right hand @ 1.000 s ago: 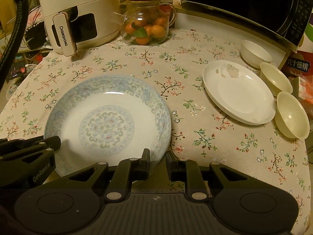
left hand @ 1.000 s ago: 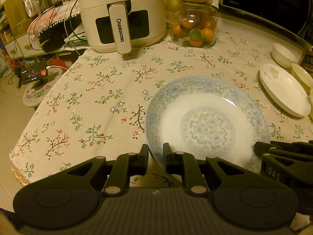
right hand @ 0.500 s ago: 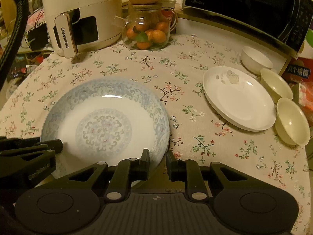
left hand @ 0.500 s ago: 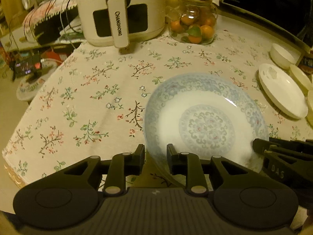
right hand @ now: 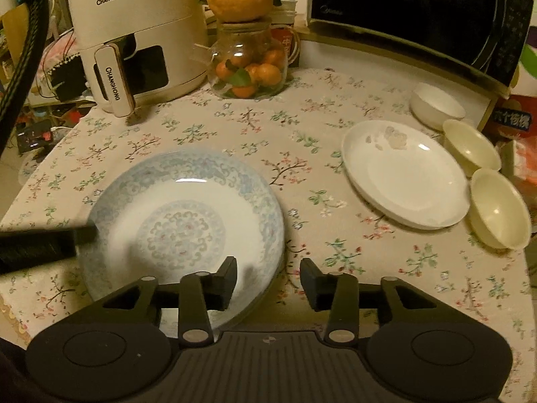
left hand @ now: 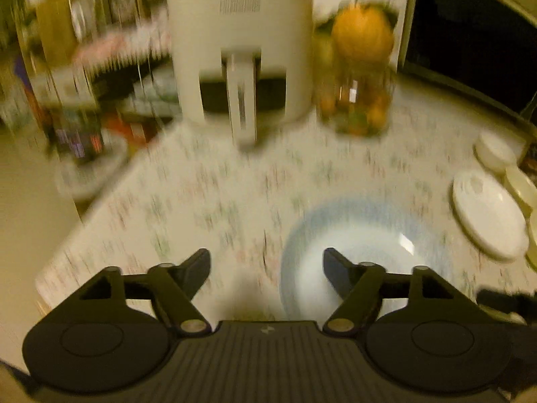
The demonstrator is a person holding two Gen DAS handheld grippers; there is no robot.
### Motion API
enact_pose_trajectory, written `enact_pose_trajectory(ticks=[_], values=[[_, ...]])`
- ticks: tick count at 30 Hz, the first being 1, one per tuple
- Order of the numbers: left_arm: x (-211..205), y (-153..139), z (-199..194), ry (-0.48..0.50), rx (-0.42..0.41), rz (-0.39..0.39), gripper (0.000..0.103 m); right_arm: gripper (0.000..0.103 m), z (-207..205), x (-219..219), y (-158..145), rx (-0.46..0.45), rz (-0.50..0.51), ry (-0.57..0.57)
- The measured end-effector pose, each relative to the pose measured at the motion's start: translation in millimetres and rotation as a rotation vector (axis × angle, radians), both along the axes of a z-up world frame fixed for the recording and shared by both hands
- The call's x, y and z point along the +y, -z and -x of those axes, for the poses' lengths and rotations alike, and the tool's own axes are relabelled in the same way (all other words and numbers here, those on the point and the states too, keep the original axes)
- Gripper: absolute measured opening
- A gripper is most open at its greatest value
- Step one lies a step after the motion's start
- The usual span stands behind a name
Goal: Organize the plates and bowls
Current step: 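Open both tools to release the blue plate stack on the table, then move both tools toward the plain white plate beside the cream bowls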
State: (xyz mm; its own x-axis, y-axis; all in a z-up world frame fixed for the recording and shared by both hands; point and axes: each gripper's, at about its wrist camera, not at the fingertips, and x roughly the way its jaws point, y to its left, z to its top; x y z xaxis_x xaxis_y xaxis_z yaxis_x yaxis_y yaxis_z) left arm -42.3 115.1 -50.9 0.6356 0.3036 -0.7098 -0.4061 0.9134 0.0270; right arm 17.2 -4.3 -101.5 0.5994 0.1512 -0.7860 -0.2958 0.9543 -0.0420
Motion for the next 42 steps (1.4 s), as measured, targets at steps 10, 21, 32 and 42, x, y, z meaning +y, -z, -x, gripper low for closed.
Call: enact_pose_trajectory(ticks=[10, 21, 32, 42], values=[[-47, -56, -12, 0.044, -0.282, -0.090, 0.095, 0.086, 5, -2, -6, -0.079, 0.127, 0.056], [-73, -69, -34, 0.091, -0.365, -0.191, 0.092, 0.086, 3, -9, -6, -0.087, 0.158, 0.057], [-129, -70, -21, 0.172, -0.591, -0.620, 0.090, 0.082, -2, -13, 1, -0.048, 0.188, 0.077], [-121, -71, -42, 0.114, -0.544, -0.611, 0.086, 0.082, -5, -18, -1, -0.044, 0.171, 0.107]])
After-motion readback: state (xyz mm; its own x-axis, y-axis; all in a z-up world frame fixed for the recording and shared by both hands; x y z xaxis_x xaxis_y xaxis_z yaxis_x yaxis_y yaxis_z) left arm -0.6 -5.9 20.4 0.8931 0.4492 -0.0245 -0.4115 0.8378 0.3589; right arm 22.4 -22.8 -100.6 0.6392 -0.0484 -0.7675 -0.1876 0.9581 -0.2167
